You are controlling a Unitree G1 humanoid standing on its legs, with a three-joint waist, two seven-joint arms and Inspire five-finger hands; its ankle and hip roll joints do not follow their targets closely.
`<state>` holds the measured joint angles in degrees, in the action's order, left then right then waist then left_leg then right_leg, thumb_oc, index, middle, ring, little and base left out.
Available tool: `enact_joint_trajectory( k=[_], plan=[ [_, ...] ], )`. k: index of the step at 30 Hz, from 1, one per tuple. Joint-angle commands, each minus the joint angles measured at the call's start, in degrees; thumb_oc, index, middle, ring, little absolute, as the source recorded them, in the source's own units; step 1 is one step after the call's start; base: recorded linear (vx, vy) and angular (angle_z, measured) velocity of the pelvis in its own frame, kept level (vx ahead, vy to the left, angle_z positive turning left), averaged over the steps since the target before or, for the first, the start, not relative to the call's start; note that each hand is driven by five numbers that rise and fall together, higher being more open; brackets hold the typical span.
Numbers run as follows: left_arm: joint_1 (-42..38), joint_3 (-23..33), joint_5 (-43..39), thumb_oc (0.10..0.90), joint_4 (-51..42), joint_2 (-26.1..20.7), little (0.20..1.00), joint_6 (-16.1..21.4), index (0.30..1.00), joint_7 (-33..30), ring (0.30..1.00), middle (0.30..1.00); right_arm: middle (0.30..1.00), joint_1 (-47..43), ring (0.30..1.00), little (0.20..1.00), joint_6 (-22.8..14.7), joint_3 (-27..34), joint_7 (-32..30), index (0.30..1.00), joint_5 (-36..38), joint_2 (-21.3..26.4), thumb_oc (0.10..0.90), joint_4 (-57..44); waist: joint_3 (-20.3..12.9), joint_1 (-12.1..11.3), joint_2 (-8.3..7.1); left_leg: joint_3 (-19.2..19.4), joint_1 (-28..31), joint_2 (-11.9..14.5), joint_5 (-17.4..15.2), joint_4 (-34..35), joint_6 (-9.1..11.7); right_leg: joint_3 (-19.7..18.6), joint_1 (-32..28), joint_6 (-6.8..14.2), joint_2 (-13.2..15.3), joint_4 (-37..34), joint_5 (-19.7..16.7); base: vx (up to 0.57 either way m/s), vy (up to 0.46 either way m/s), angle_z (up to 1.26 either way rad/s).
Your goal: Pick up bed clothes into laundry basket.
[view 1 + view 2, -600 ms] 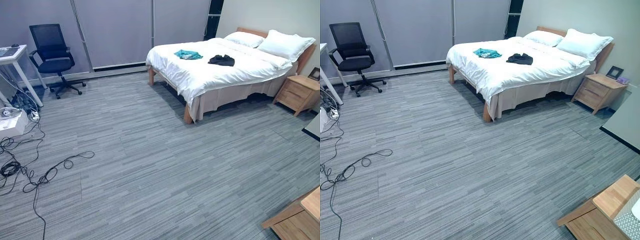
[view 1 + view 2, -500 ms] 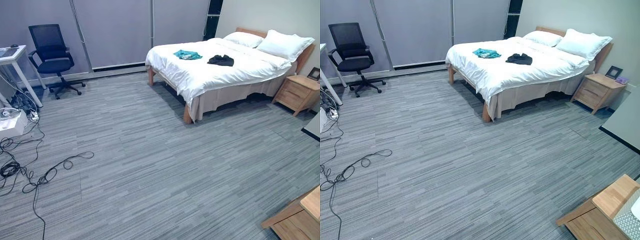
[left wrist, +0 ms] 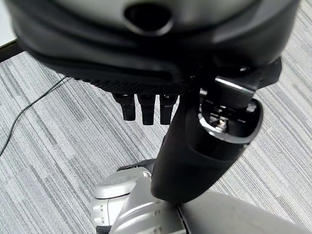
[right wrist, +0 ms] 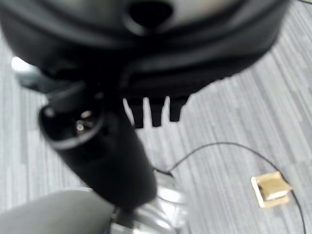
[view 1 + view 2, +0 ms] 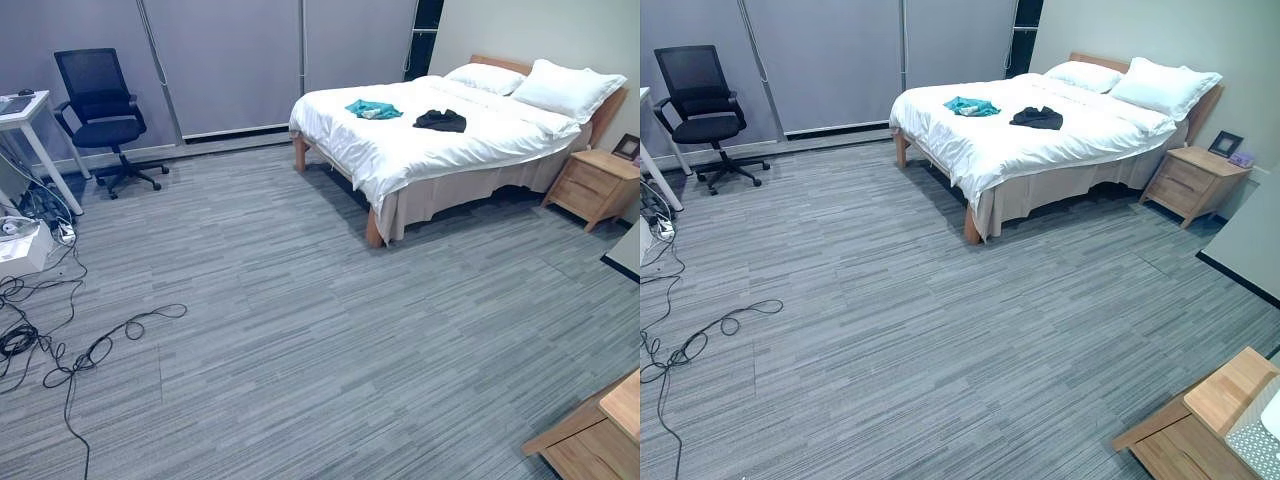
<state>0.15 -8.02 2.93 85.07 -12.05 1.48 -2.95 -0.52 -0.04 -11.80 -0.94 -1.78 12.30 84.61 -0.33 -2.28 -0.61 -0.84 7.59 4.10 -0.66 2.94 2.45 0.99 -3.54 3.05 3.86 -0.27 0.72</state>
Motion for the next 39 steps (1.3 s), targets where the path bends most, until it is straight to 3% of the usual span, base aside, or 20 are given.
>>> enact_joint_trajectory(
  k=[1,16,23,26,30,32,33,39],
  plan=[
    [-2.1,1.6,1.8,0.800,3.6,3.5,0.900,0.6,0.900,2.0,0.900,0.900,0.900,-2.9,0.900,0.900,-1.1,0.3,0.9,0.900,1.0,-2.0,0.800,3.5,0.4,-0.1,-2.33,-0.6,-2.2,-6.9,1.9,2.1,-2.7,3.0,-2.0,-1.3,-3.1,-4.7,-3.6,0.00,0.000,0.00],
    [-2.3,1.3,1.9,0.800,3.5,3.5,0.900,0.8,0.900,2.0,0.900,0.900,0.900,-3.0,0.900,0.900,-1.1,0.5,0.9,0.900,1.2,-1.8,0.800,3.8,0.6,0.0,-2.29,-0.6,-2.1,-6.9,1.9,2.1,-2.8,2.9,-1.9,-1.2,-2.9,-4.7,-3.8,0.00,0.000,0.00],
    [-6.0,2.2,-2.1,0.800,1.8,0.8,0.900,1.4,0.900,2.6,0.900,0.900,0.900,-7.5,0.900,0.900,-2.6,4.6,-0.2,0.900,9.8,2.2,0.800,0.4,-0.2,0.3,-2.17,0.0,-1.9,-6.8,1.7,2.1,-2.6,2.6,-2.0,-0.9,-2.9,-4.7,-3.8,0.00,0.004,-0.01],
    [-10.3,1.3,-5.8,0.800,-7.8,-2.2,0.900,2.8,0.900,1.1,0.900,0.900,0.900,-10.8,0.900,0.900,-4.5,4.6,-2.7,0.900,13.2,5.0,0.800,-10.7,0.1,0.6,-2.00,0.2,-2.0,-6.8,1.8,2.1,-2.5,2.1,-1.7,-0.8,-2.9,-4.7,-4.1,-0.02,0.016,-0.08],
    [-11.4,1.7,-10.5,0.800,-24.0,-4.6,0.900,4.2,0.900,-1.4,0.900,0.900,0.900,-10.5,0.900,0.900,-5.5,4.3,-5.9,0.900,11.4,8.0,0.800,-34.2,0.8,1.0,-1.88,0.5,-2.2,-6.8,2.1,2.1,-2.5,1.8,-1.3,-0.7,-2.9,-4.7,-4.6,-0.03,0.010,-0.05],
    [-11.2,1.8,-11.5,0.800,-27.7,-4.8,0.900,4.5,0.900,-1.5,0.900,0.900,0.900,-10.1,0.900,0.900,-5.5,4.4,-5.9,0.900,10.4,8.4,0.800,-38.1,0.9,1.0,-1.88,0.5,-2.2,-6.8,2.1,2.1,-2.5,1.8,-1.3,-0.7,-2.9,-4.7,-4.6,0.00,0.000,0.00],
    [-9.7,2.2,-14.2,0.800,-36.9,-5.2,0.900,5.3,0.900,-1.5,0.900,0.900,0.900,-9.0,0.900,0.900,-6.0,4.9,-5.9,0.900,10.1,9.1,0.800,-46.4,1.3,1.0,-1.89,0.5,-2.3,-6.9,2.2,2.1,-2.5,2.0,-1.2,-0.7,-2.8,-4.7,-4.7,0.00,0.000,0.00],
    [-5.1,2.2,-19.0,0.800,-49.0,-4.8,0.900,6.3,0.900,0.0,0.900,0.900,0.900,-6.1,0.900,0.900,-7.4,3.5,-2.5,0.900,9.8,9.1,0.800,-57.7,2.2,0.8,-1.96,0.2,-2.4,-7.1,2.3,2.1,-2.7,2.1,-1.2,-0.6,-2.8,-4.7,-4.6,0.00,0.000,0.00]
  ],
)
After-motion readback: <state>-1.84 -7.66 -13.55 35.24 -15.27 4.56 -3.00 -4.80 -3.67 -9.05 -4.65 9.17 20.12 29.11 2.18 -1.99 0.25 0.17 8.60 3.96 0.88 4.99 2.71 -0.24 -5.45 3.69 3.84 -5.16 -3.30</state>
